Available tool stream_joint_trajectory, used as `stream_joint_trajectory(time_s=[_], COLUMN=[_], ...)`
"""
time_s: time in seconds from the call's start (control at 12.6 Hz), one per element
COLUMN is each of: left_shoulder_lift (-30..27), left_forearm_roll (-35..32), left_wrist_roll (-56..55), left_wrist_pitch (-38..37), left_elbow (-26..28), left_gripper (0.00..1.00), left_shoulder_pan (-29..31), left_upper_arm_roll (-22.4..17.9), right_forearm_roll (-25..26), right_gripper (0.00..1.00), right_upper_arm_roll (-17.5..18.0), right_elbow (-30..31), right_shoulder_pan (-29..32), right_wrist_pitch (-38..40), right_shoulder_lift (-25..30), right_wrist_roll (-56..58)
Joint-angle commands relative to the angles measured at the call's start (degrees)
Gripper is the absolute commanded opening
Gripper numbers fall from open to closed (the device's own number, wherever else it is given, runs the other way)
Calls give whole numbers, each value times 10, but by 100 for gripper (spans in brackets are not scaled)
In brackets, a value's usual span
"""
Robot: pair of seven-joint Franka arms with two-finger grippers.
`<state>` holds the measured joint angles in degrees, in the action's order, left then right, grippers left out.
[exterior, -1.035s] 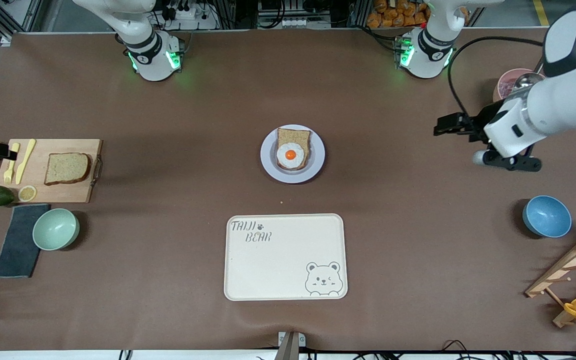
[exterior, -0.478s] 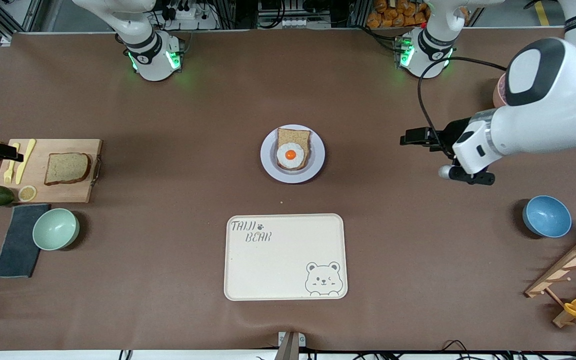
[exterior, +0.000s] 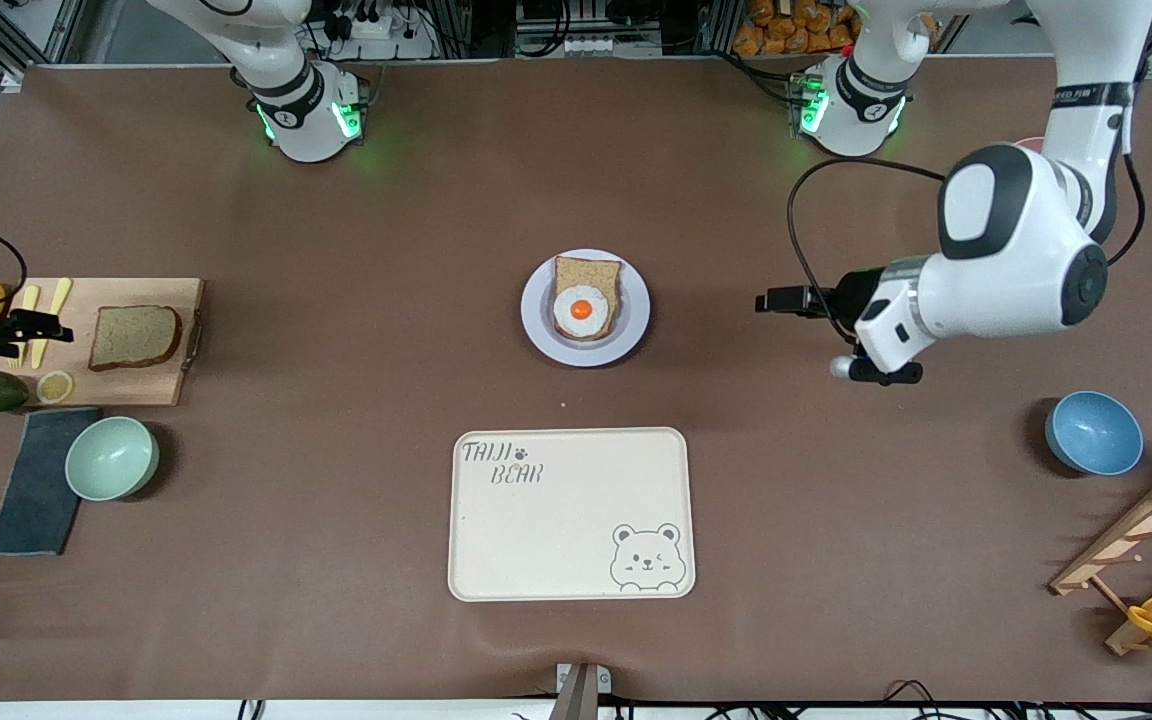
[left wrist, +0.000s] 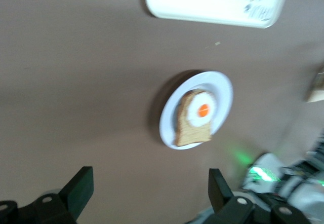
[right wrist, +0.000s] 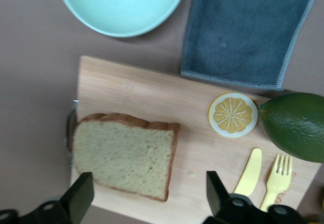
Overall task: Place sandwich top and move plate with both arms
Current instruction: 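Grasp the bread slice on the cutting board with the right gripper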
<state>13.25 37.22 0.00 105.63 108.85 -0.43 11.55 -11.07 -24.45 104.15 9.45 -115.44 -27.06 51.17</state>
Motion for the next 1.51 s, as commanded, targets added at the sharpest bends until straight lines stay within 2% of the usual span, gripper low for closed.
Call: stream_joint_trajectory(time_s=[0.0, 0.16, 0.24, 0.4, 0.64, 0.8, 0.88, 0.96, 1.04, 1.19, 1.43], left_shoulder_lift=[13, 20, 32, 49, 63, 71, 78, 83, 84, 84, 86], left_forearm_roll=[41, 40, 40, 43, 40, 41, 41, 41, 42, 46, 44], left_wrist_roll=[47, 49, 49, 49, 58, 61, 61, 61, 61, 60, 61], left_wrist_pitch=[-8, -14, -11, -10, 6, 14, 30, 42, 48, 53, 53], left_elbow=[3, 4, 1, -6, -7, -7, -7, -7, -7, -7, -7], left_gripper=[100, 100, 100, 100, 100, 100, 100, 100, 100, 100, 100], left_shoulder_pan=[48, 54, 61, 70, 73, 62, 54, 48, 44, 33, 37], left_upper_arm_roll=[2, -1, 0, 0, -1, 0, 1, 2, 2, 2, 2], right_forearm_roll=[-36, -68, -90, -117, -124, -134, -147, -162, -169, -170, -170], right_gripper=[79, 75, 65, 63, 63, 49, 46, 38, 19, 0, 0], right_upper_arm_roll=[0, -3, -10, -15, -17, -17, -17, -18, -18, -18, -19], right_elbow=[-11, -11, -11, -11, -11, -10, -10, -10, -10, -10, -11], right_shoulder_pan=[14, 19, 20, 21, 25, 28, 29, 31, 32, 36, 33], right_wrist_pitch=[-5, -19, -21, -24, -29, -29, -29, -33, -38, -38, -29], right_shoulder_lift=[-26, -50, -58, -76, -84, -93, -98, -104, -106, -108, -106], right_wrist_roll=[32, 70, 97, 118, 129, 132, 148, 171, 187, 190, 191])
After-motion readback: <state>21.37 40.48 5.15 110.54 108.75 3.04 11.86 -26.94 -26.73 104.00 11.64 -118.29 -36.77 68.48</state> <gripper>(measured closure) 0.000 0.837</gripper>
